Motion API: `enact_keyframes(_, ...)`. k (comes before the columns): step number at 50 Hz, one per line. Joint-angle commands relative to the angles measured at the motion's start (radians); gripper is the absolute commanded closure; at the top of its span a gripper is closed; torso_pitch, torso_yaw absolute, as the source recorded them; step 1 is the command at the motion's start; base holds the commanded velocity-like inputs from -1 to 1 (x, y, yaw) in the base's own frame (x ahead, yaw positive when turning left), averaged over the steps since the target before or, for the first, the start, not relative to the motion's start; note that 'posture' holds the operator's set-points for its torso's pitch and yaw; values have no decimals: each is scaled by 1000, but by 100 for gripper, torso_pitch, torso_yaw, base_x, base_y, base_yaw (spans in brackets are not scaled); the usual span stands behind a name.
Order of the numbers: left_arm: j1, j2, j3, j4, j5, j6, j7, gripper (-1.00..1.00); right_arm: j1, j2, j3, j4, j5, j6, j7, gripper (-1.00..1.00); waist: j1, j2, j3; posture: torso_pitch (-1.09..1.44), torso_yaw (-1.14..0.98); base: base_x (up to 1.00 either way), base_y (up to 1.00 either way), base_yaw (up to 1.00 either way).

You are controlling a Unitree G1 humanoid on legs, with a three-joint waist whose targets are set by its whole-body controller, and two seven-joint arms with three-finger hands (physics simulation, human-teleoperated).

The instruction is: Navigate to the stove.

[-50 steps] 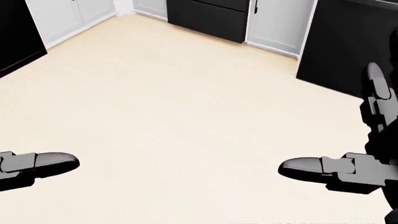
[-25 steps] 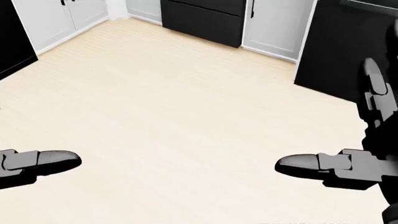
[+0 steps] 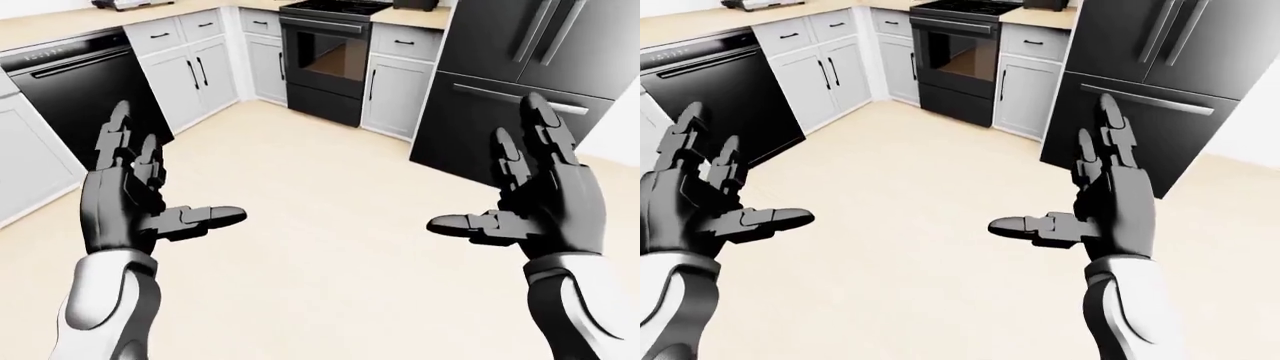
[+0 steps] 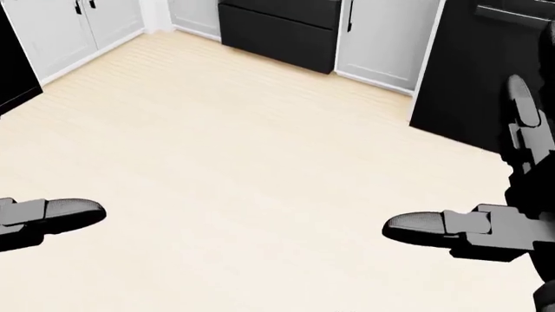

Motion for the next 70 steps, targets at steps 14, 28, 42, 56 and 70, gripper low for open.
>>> enact_keyframes(14,3,3,-7,-28,9,-36,-6,-100,13,9,24,-5,-31,-48,9,-100,-7,104,-9,0,0,18,0,0)
enact_keyframes(28,15,-5,-1,-33,13,-47,-12,-100,31,23,27,-1,-55,-74,29,-100,-3,-5,-8,0,0,18,0,0)
enact_keyframes(42,22,0,16,-42,-4,-43,-7,-100,48,34,32,-4,-72,-87,40,-100,-5,118,-3,0,0,18,0,0)
enact_keyframes(56,23,4,24,-44,-9,-44,-4,-100,54,37,30,-4,-78,-93,46,-100,-12,4,-9,0,0,18,0,0)
enact_keyframes(70,28,0,21,-50,-3,-44,-8,-100,58,38,31,-4,-82,-96,49,-100,-3,105,-12,0,0,18,0,0)
